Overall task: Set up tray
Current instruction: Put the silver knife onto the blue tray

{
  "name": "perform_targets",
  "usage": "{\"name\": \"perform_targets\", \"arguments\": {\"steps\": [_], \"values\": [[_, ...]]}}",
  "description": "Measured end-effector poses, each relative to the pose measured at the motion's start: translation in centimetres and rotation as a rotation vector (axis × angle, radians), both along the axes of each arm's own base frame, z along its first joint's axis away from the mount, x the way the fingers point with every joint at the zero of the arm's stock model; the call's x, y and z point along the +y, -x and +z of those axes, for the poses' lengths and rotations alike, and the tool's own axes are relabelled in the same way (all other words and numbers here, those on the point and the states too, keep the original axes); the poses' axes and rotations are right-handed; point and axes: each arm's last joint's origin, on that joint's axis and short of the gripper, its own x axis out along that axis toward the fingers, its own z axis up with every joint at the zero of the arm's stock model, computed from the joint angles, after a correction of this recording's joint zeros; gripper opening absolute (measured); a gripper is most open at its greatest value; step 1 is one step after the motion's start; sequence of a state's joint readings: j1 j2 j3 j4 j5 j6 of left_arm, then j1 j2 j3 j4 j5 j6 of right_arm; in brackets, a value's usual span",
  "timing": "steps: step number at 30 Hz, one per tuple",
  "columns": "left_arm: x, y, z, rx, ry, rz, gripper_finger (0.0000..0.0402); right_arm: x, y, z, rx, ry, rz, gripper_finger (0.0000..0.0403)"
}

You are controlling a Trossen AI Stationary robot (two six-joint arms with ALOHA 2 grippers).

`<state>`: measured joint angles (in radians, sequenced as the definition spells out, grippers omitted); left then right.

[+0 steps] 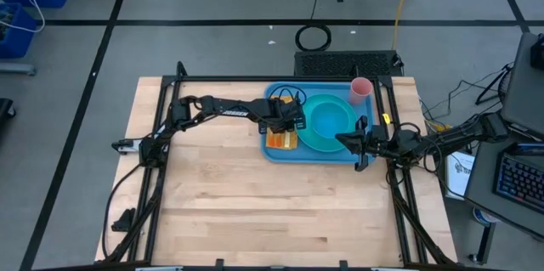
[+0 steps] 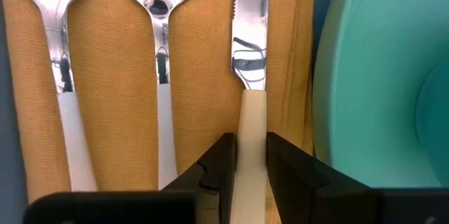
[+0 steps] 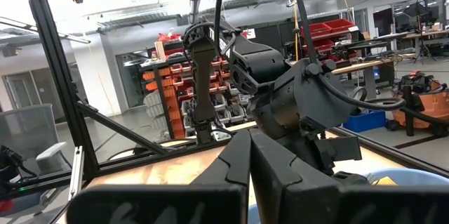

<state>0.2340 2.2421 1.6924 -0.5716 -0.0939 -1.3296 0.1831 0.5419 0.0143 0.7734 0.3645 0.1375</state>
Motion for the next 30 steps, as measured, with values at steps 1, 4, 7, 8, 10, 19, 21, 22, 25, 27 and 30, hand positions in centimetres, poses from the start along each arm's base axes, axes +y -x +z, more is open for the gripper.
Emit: {"name": "perform_targets", "arguments": {"steps": [1,4,7,8,10,19,21,22,25,27,30], "values": [[0.00,0.00,0.00,0.000,0.000,0.000,0.0083,0.00,0.00,-0.01,0.000,0.000,0.000,0.0000],[0.00,0.00,0.00,0.000,-0.001,0.000,0.0083,0.00,0.00,0.00,0.000,0.000,0.000,0.0000],[-0.01,-0.01,0.00,0.000,-0.002,0.001,0.0083,0.00,0.00,0.00,0.000,0.000,0.000,0.0000],[-0.02,-0.01,0.00,0.000,-0.002,0.001,0.0083,0.00,0.00,-0.01,0.000,0.000,0.000,0.0000],[-0.02,-0.01,0.00,0.000,-0.003,0.002,0.0084,0.00,0.00,0.00,0.000,0.000,0.000,0.0000],[-0.02,0.00,0.02,-0.002,0.002,0.013,0.0084,0.00,0.00,0.00,0.000,0.000,0.000,0.0000],[-0.02,0.00,0.02,-0.003,0.003,0.016,0.0084,0.00,0.00,0.00,0.000,0.000,-0.001,0.0000],[-0.02,0.00,0.02,-0.003,0.003,0.017,0.0084,0.00,0.00,0.00,0.000,0.000,0.000,0.0000],[-0.02,0.00,0.04,-0.004,0.004,0.019,0.0084,0.00,0.00,0.00,0.000,0.000,0.000,0.0000],[-0.02,0.00,0.04,-0.004,0.005,0.021,0.0084,0.00,0.00,-0.01,0.000,0.000,0.000,0.0000],[-0.02,0.00,0.04,-0.004,0.002,0.028,0.0088,0.00,0.00,-0.01,0.000,0.000,0.000,0.0000]]}}
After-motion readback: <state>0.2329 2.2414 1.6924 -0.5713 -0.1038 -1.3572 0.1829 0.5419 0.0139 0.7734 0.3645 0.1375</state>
